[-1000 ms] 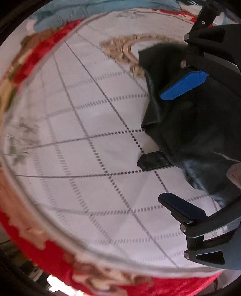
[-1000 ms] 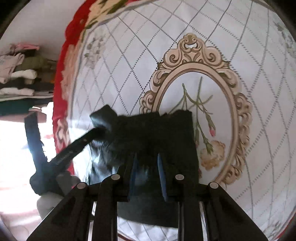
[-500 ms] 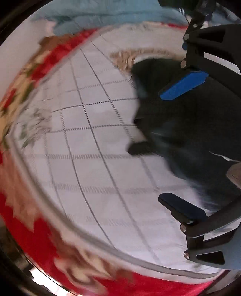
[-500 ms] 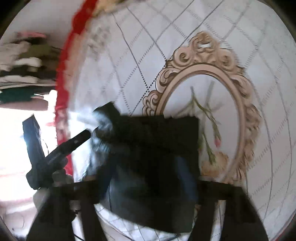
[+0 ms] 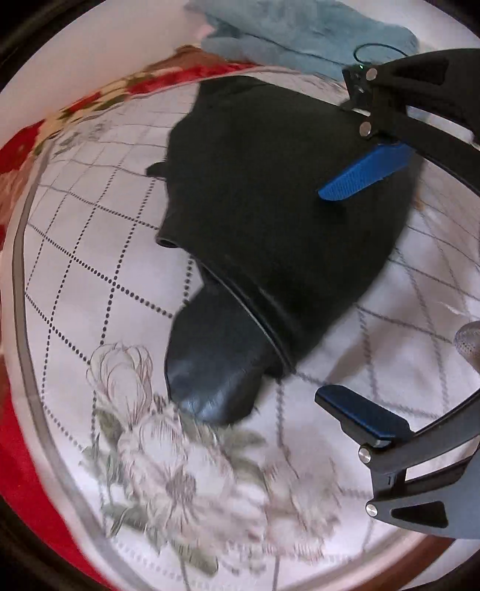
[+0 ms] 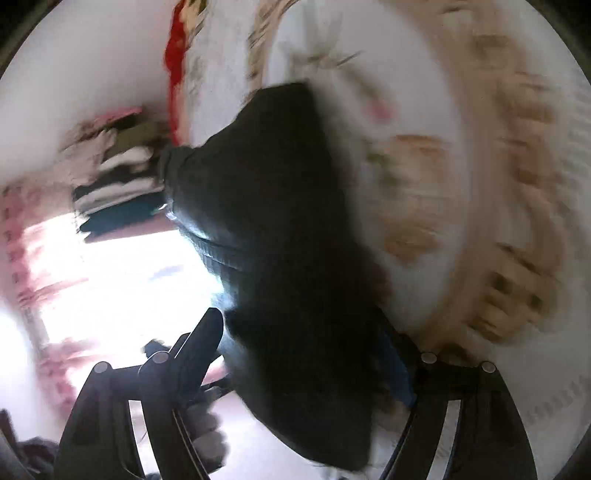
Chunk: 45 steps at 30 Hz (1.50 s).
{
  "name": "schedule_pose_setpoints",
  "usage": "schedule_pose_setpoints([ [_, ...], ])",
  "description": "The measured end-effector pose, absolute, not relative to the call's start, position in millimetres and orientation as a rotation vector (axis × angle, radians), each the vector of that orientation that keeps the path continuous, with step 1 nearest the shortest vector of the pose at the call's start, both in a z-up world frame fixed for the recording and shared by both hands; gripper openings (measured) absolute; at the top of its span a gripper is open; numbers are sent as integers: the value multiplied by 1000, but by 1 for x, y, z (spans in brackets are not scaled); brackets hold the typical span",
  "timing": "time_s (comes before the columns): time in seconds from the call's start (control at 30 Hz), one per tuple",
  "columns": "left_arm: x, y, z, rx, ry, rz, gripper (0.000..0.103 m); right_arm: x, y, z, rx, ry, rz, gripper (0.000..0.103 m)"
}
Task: Fold large clothes
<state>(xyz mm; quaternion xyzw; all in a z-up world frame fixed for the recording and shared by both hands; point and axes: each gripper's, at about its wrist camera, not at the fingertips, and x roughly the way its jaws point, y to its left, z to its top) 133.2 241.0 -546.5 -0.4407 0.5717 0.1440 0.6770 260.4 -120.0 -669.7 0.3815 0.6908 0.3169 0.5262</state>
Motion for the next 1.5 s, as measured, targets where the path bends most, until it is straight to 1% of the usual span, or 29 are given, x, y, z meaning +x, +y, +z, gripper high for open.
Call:
schedule_pose_setpoints([
  [0.07,144,241,-552,-1015,1249,318,102,269,-102,-674,887,1677,810,85],
  [0.17,161,241,-556,-1006,1211,357,102,278,-84,-682,891,1709,848,84],
  [0.2,164,241,-556,-1002,1198,371,102,278,-81,-683,898,1710,847,81],
  [0.23,167,242,-555,-994,1184,384,102,278,-78,-682,899,1694,848,72],
  [0.27,170,244,-553,-979,1174,393,92,279,-74,-680,882,1679,849,67],
  [0.3,173,244,-550,-965,1159,393,81,279,-72,-680,890,1673,842,59],
  [0.33,173,245,-548,-958,1144,386,56,278,-69,-679,923,1665,826,56],
  [0.37,177,243,-546,-956,1132,360,36,278,-67,-676,931,1649,827,49],
  [0.4,178,244,-542,-932,1131,360,31,275,-66,-670,931,1636,830,45],
  [0.43,181,242,-536,-893,1125,368,21,276,-63,-663,934,1613,826,43],
  [0.47,185,242,-528,-865,1112,363,16,277,-60,-657,929,1598,828,41],
  [0.53,188,244,-514,-840,1086,353,14,280,-66,-647,953,1574,827,38],
  [0.73,222,245,-470,-775,1024,315,13,309,-71,-609,971,1499,871,36],
  [0.83,252,241,-455,-759,999,291,12,341,-72,-588,971,1450,896,35],
  [0.93,299,235,-445,-745,965,260,12,375,-80,-572,968,1406,904,35],
  [1.07,362,222,-435,-744,922,218,12,440,-94,-555,961,1343,910,35],
  [1.23,447,186,-444,-745,893,143,12,531,-135,-551,972,1272,903,35],
  [1.37,513,143,-473,-734,919,85,12,595,-180,-571,991,1271,851,35],
  [1.5,557,106,-512,-711,989,45,13,636,-223,-598,997,1294,779,35],
])
